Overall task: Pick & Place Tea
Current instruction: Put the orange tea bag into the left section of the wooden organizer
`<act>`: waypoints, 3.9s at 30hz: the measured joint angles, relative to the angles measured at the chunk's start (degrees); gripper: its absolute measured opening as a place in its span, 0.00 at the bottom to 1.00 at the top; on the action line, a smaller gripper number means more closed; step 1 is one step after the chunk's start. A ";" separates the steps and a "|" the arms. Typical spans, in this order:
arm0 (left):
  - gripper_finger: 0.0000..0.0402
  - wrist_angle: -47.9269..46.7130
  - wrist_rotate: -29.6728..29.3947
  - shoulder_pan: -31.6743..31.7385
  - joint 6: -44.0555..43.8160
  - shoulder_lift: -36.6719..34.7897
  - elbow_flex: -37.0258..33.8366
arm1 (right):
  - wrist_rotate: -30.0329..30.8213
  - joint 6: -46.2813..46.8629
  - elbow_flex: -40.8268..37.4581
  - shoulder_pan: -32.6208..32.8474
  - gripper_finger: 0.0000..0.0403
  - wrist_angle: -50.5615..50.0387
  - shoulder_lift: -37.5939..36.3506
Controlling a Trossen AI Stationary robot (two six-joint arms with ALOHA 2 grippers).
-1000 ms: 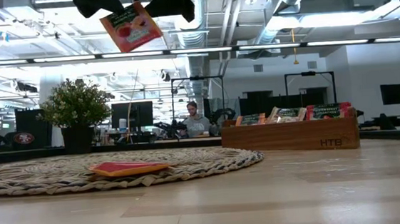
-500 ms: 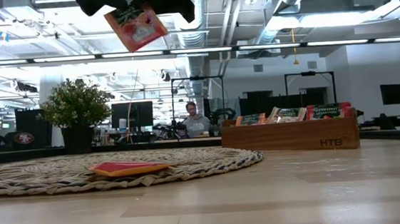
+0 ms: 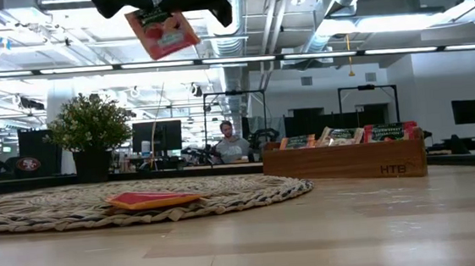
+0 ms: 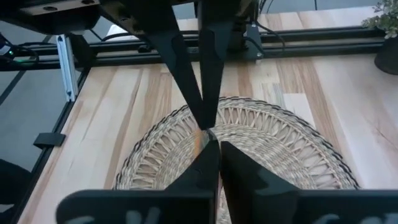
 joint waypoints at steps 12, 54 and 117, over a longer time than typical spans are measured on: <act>0.00 0.39 0.04 0.00 0.59 0.00 0.00 | 2.17 1.33 0.00 -0.27 0.00 -0.70 -0.04; 0.00 -5.86 -11.86 0.09 -10.05 -33.49 -27.91 | 36.58 18.26 -0.04 -8.83 0.00 -29.49 -7.86; 0.00 -0.70 -19.45 0.13 -3.20 -33.44 -27.93 | 51.21 38.62 -57.22 -1.99 0.00 38.83 -16.94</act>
